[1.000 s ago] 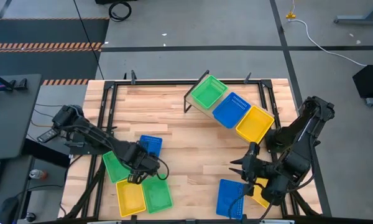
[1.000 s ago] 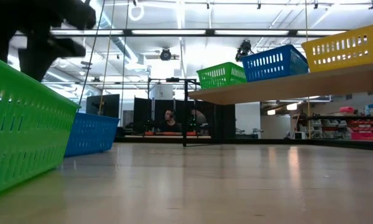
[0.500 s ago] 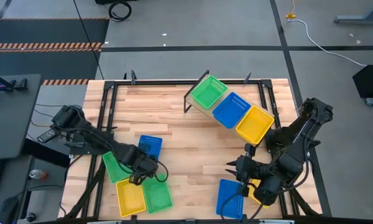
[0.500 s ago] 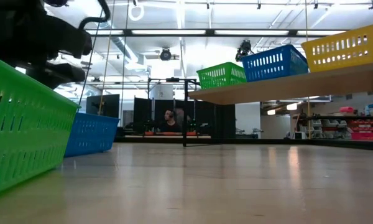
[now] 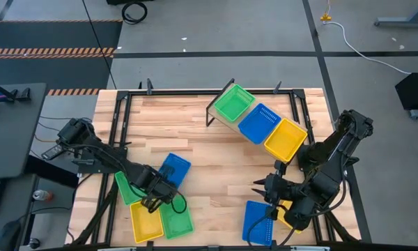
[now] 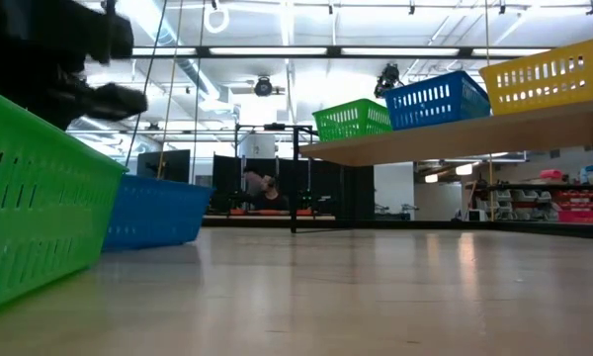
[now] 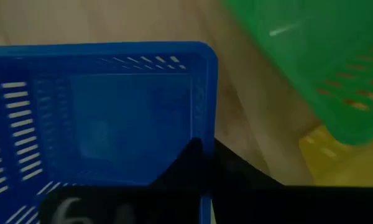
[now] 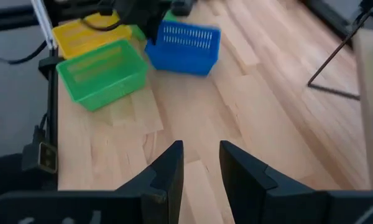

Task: Stack baskets on shelf by color
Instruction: Stack the top blue bin on top of the blue bin on the shelf

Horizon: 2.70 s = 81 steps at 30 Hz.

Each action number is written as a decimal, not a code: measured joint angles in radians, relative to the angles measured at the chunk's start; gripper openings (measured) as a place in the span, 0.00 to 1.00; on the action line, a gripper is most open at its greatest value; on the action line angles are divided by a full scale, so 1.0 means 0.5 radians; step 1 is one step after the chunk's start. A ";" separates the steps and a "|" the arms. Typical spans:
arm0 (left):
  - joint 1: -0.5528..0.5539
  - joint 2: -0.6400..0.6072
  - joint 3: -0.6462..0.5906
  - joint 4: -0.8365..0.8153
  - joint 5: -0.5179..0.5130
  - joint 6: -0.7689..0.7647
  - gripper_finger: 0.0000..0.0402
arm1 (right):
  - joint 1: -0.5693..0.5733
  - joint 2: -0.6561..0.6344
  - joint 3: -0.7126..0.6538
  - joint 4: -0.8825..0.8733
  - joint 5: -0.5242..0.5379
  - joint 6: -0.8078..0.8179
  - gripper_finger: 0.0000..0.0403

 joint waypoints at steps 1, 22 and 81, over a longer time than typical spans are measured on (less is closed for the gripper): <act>0.000 0.000 0.023 -0.011 0.000 0.123 0.04 | -0.007 0.000 0.000 0.006 0.036 0.000 0.27; 0.038 0.000 0.525 0.286 -0.033 1.416 0.04 | -0.462 0.299 0.001 1.128 -0.286 -2.124 0.27; 0.128 0.056 0.523 0.060 -0.511 1.183 0.05 | -1.383 0.952 0.604 0.106 -1.238 -0.968 0.34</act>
